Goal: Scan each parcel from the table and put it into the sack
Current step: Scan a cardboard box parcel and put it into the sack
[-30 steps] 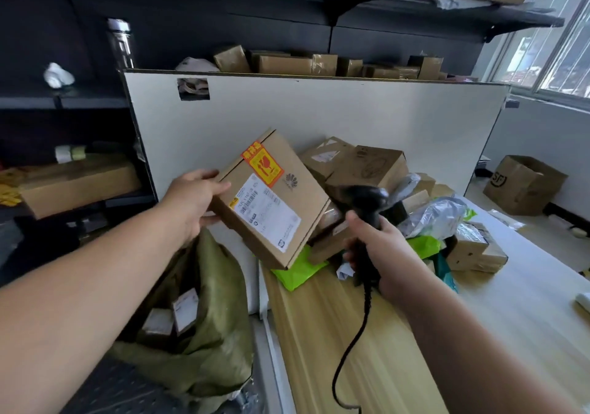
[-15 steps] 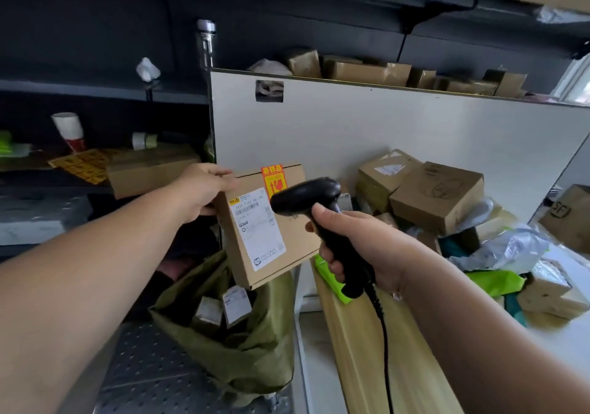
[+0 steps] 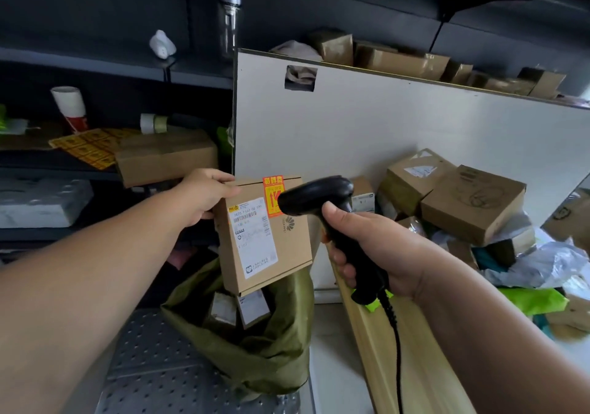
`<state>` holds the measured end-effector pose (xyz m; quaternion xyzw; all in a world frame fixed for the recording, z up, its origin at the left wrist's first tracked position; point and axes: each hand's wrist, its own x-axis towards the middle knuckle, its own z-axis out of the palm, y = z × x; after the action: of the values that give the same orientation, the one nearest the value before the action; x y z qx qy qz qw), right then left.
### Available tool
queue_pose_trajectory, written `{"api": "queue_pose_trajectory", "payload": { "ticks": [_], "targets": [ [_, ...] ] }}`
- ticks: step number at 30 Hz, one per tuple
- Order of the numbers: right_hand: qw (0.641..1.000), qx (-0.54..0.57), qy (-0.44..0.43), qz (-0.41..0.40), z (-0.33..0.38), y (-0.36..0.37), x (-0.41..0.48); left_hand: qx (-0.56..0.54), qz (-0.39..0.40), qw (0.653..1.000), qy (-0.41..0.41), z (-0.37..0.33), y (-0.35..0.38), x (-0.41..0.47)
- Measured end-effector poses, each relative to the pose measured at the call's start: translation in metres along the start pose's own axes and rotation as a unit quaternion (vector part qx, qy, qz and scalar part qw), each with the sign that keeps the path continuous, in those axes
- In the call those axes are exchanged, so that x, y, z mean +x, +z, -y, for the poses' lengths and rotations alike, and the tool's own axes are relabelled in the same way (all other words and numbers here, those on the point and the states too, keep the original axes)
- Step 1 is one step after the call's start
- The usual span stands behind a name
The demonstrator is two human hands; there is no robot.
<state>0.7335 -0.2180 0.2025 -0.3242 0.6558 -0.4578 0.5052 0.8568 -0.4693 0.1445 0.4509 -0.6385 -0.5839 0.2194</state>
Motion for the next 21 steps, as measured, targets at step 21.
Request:
{"api": "queue_pose_trajectory", "payload": {
  "ticks": [21],
  "targets": [
    [0.988,0.067,0.11,-0.084,-0.059,0.018,0.072,0.096,-0.122,0.984,-0.089,0.126,-0.019,0.077]
  ]
}}
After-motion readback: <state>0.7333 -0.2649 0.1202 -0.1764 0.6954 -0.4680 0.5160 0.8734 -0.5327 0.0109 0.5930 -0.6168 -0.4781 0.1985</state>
